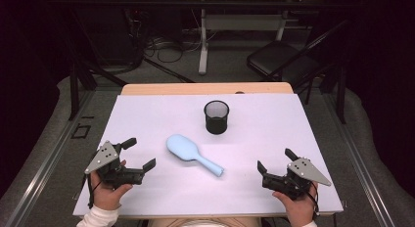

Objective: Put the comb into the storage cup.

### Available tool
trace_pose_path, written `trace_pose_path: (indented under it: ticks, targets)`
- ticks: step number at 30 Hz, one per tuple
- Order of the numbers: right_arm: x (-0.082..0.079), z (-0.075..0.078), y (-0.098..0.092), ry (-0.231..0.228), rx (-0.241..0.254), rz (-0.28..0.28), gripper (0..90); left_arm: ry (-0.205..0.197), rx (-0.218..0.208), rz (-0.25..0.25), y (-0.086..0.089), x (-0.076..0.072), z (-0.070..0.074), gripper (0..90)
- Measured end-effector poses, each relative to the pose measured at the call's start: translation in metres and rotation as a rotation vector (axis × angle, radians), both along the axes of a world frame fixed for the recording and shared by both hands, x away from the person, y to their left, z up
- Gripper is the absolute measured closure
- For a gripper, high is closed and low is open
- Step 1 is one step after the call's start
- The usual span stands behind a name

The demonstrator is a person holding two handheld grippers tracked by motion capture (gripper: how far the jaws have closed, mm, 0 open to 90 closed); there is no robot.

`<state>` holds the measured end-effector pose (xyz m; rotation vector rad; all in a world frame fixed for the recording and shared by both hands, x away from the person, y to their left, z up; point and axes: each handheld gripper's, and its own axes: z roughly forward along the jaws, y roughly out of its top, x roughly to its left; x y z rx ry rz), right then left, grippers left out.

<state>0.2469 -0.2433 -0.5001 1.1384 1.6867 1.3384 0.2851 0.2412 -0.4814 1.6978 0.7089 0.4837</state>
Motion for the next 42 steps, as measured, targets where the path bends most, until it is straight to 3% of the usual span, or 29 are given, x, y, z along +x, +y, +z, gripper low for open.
trace_pose_path:
  ticks: [12, 15, 21, 33, 36, 42]
  targets:
    - [0.003, -0.003, -0.001, 0.023, 0.019, -0.017, 1.6, 0.047, -0.012, 0.003, -0.007, 0.004, -0.002, 0.4]
    - [0.002, -0.003, 0.000, 0.018, 0.017, -0.019, 1.8, 0.106, -0.025, 0.024, -0.012, 0.008, -0.002, 0.3]
    - [-0.002, -0.002, -0.001, 0.014, 0.008, -0.023, 1.9, 0.156, -0.034, -0.012, -0.020, 0.010, 0.000, 0.4]
    - [-0.005, -0.002, -0.008, 0.014, 0.029, -0.049, 2.9, 0.148, 0.027, -0.021, -0.039, 0.016, 0.011, 1.1]
    - [-0.005, -0.002, -0.009, 0.015, 0.034, -0.057, 3.3, 0.146, 0.068, -0.023, -0.042, 0.018, 0.014, 1.4]
    - [-0.004, -0.003, -0.009, 0.017, 0.030, -0.060, 3.6, 0.150, 0.059, -0.025, -0.044, 0.020, 0.019, 1.5]
